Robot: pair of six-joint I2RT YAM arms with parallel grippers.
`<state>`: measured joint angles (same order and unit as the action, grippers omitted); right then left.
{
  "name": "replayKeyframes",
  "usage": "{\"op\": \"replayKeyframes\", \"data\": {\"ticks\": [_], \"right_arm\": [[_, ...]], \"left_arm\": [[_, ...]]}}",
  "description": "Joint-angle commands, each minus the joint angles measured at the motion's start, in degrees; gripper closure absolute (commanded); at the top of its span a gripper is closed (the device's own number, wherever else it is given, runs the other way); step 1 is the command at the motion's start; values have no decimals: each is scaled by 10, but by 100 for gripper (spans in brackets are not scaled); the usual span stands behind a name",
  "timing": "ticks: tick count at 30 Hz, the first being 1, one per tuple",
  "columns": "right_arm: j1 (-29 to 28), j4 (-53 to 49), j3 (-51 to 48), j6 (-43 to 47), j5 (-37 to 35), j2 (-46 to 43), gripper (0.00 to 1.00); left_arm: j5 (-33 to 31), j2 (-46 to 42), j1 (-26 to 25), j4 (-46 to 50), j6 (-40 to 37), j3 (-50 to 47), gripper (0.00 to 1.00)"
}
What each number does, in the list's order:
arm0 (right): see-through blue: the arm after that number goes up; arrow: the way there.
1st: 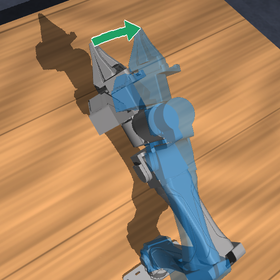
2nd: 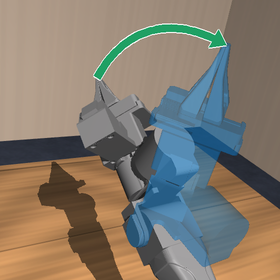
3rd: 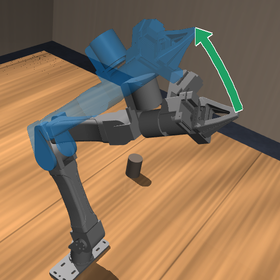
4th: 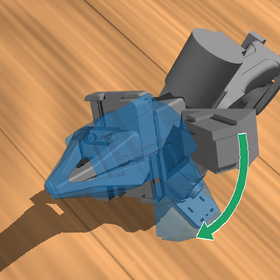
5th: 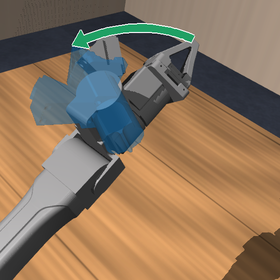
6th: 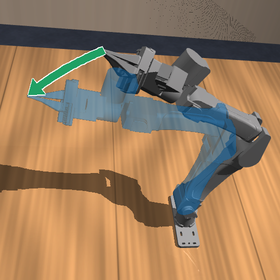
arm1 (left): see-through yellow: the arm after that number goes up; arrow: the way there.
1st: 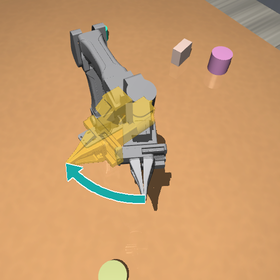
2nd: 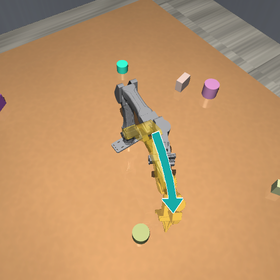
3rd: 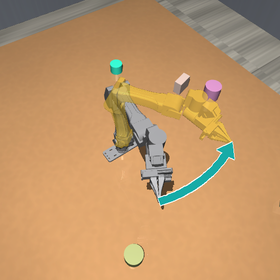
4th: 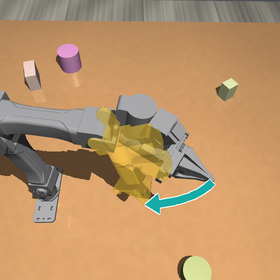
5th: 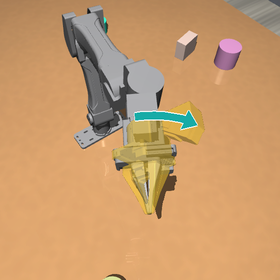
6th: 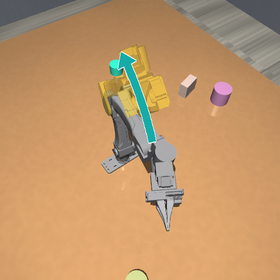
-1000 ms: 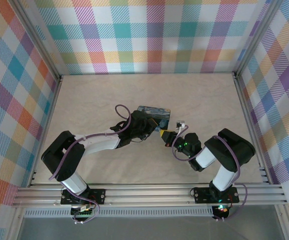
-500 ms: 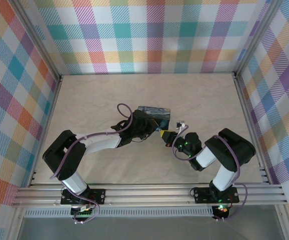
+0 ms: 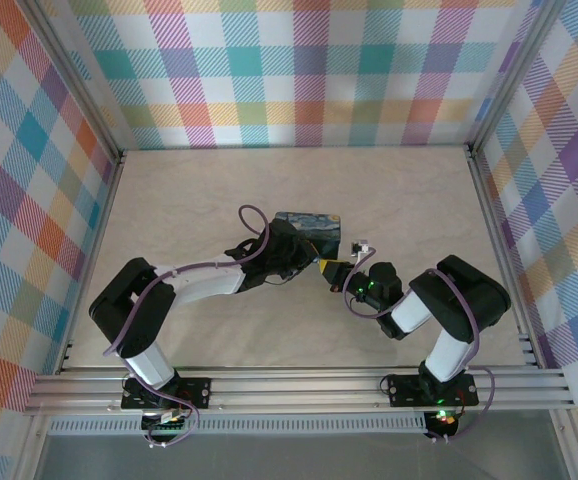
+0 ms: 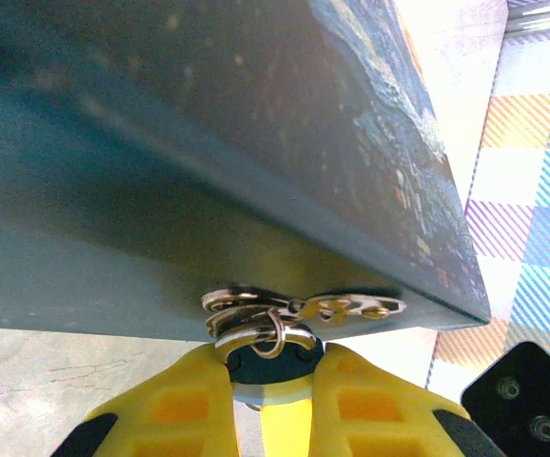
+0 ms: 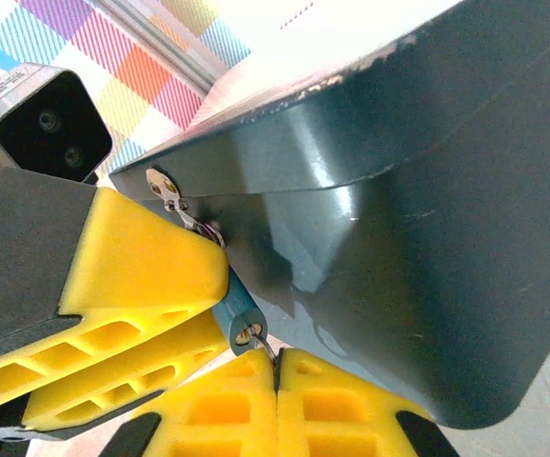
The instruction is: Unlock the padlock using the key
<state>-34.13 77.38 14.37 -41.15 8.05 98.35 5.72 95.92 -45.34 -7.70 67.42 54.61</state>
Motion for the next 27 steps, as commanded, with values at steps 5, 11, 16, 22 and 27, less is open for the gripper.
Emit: {"op": "replayKeyframes", "data": {"ticks": [5, 11, 16, 22, 27], "right_arm": [[0, 32, 32, -6, 30, 22, 100], [0, 32, 22, -26, 19, 51, 100], [0, 32, 16, -32, 10, 75, 100], [-1, 32, 2, -50, 1, 98, 100], [-3, 32, -3, -79, -3, 102, 100]], "left_arm": [[39, 11, -21, -15, -10, 10, 84], [38, 38, -21, -65, 9, -3, 84], [35, 57, -20, -70, 8, 3, 84], [28, 67, -15, -82, 7, -7, 82], [25, 58, -10, -88, 0, -19, 76]]}}
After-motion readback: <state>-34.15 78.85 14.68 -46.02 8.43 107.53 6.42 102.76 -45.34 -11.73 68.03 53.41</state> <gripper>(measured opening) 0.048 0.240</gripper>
